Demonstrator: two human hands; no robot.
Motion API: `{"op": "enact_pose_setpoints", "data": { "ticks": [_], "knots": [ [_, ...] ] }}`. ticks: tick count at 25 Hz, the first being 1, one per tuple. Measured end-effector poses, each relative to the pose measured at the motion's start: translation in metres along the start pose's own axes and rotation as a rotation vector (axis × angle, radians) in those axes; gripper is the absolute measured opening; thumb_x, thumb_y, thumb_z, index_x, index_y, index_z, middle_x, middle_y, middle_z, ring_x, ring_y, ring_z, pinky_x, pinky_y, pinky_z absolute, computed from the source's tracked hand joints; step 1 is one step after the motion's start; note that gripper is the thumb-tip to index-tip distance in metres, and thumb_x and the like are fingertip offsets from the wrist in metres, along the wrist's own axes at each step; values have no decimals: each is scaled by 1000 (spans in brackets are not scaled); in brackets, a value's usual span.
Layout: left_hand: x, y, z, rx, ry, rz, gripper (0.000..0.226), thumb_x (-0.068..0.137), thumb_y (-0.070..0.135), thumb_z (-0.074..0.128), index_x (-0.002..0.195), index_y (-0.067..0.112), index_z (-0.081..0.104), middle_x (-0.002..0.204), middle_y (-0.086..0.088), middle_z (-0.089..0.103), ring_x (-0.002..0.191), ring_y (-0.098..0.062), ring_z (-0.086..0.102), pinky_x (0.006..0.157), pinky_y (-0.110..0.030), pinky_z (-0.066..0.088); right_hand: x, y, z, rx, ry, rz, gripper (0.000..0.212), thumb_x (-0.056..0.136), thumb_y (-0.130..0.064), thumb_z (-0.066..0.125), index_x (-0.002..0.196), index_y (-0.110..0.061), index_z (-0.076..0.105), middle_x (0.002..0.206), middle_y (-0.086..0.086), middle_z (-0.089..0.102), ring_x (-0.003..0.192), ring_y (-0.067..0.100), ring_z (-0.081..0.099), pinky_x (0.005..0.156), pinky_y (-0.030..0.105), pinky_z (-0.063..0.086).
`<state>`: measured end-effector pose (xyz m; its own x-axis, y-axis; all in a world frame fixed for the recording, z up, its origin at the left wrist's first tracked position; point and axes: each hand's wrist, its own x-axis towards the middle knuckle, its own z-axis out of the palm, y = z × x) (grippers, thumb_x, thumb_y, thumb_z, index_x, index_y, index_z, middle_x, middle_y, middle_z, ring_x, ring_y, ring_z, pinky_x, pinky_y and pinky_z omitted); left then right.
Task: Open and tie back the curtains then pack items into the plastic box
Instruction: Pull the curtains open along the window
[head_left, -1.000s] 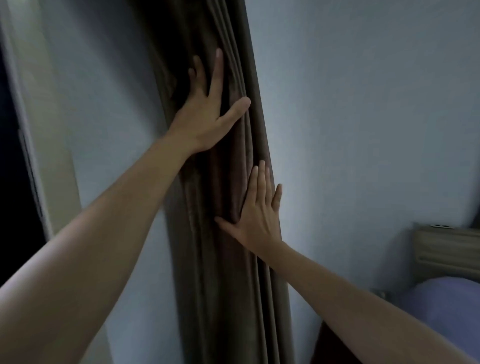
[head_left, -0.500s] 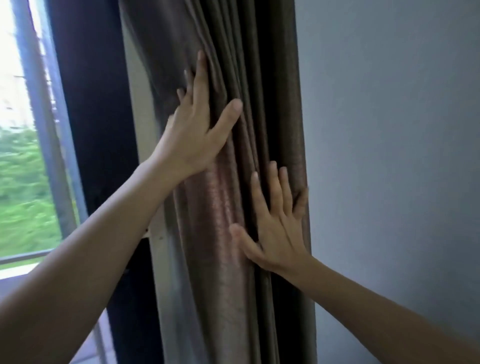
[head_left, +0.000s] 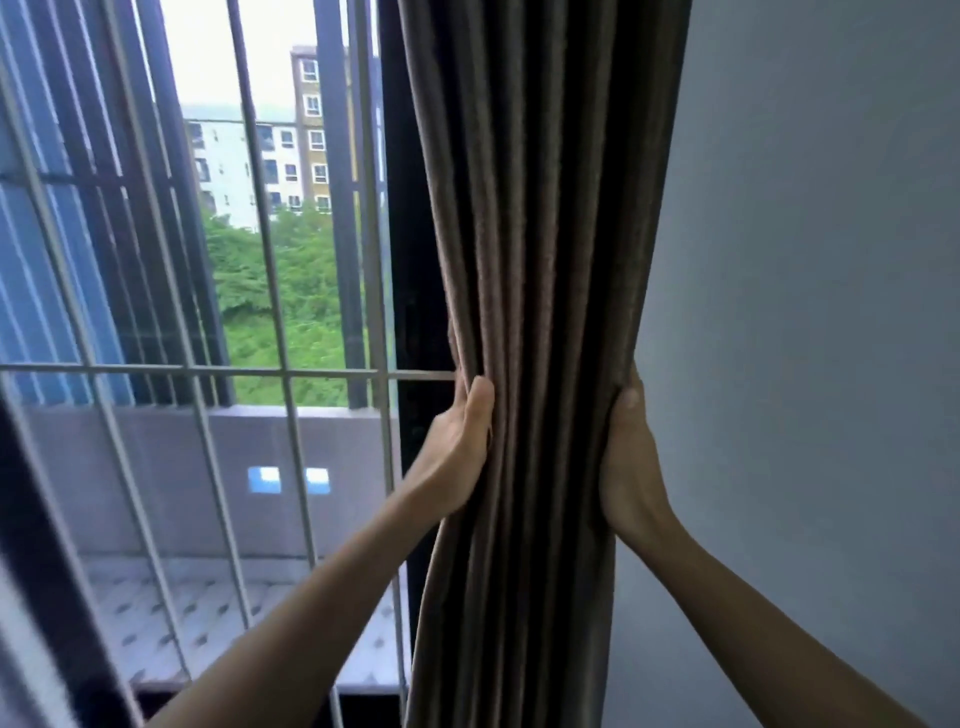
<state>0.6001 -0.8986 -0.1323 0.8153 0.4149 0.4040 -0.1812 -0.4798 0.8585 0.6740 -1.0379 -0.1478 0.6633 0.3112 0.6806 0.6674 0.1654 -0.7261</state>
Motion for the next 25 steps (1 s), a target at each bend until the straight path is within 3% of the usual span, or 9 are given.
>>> {"op": "enact_pose_setpoints", "data": {
  "ticks": [2, 4, 6, 10, 13, 16, 19, 22, 25],
  "knots": [
    [-10, -29, 5, -159, -20, -74, 63, 84, 68, 11, 107, 47, 65, 103, 3, 68, 86, 2, 59, 79, -15, 43, -22, 14, 14, 59, -68, 143, 86, 78, -83, 15, 144, -31, 31, 142, -12, 47, 130, 1, 44, 114, 37, 32],
    [-20, -40, 4, -342, -47, -119, 62, 82, 65, 12, 85, 47, 72, 92, 11, 71, 84, 5, 64, 80, -18, 49, -41, 21, 24, 114, -148, 245, 91, 71, -88, 13, 143, -37, 33, 137, -17, 51, 125, -3, 47, 113, 33, 34],
    [-27, -43, 1, -547, -88, -159, 71, 91, 57, 6, 104, 27, 70, 88, 7, 74, 84, 0, 68, 76, -17, 54, -54, 24, 27, 155, -197, 281, 97, 65, -92, 12, 144, -39, 31, 136, -23, 49, 123, -9, 46, 110, 26, 34],
    [-38, -55, -4, -624, -137, -172, 72, 97, 52, 5, 138, 8, 44, 118, -8, 64, 109, -13, 63, 97, -26, 49, -69, 23, 24, 209, -190, 351, 115, 51, -100, 13, 145, -37, 30, 146, -15, 42, 128, -12, 37, 108, 23, 29],
    [-42, -60, 6, -567, -183, -155, 68, 98, 52, 7, 140, 11, 41, 127, -11, 59, 120, -19, 56, 101, -27, 46, -76, 23, 26, 214, -165, 364, 119, 46, -102, 14, 141, -34, 37, 139, -15, 49, 123, -7, 46, 110, 27, 30],
    [-45, -52, 17, -522, -222, -127, 67, 98, 51, 5, 138, 15, 45, 117, -2, 65, 105, -7, 63, 87, -15, 51, -85, 22, 30, 220, -142, 342, 111, 50, -100, 20, 132, -30, 46, 122, -8, 63, 112, 0, 59, 107, 29, 40],
    [-47, -52, 10, -582, -289, -120, 77, 94, 58, 4, 124, 13, 59, 95, 1, 73, 89, -7, 69, 77, -16, 55, -88, 13, 25, 179, -17, 281, 112, 55, -98, 17, 142, -29, 36, 129, -21, 54, 115, -12, 50, 102, 12, 38],
    [-52, -54, -13, -548, -288, -65, 82, 84, 70, 13, 104, 13, 69, 82, 1, 72, 79, -12, 67, 73, -23, 53, -81, -3, 15, 10, 260, 99, 72, 90, -66, 19, 147, -24, 23, 146, -18, 31, 129, -12, 30, 115, 20, 22],
    [-41, -52, -43, -372, -37, 151, 48, 94, 51, 39, 105, 13, 66, 76, 16, 66, 76, -6, 61, 76, -28, 45, -79, -26, 21, -193, 377, -250, 42, 94, -22, 40, 135, -17, 36, 135, -8, 40, 122, -14, 36, 107, 10, 27]
  ]
}}
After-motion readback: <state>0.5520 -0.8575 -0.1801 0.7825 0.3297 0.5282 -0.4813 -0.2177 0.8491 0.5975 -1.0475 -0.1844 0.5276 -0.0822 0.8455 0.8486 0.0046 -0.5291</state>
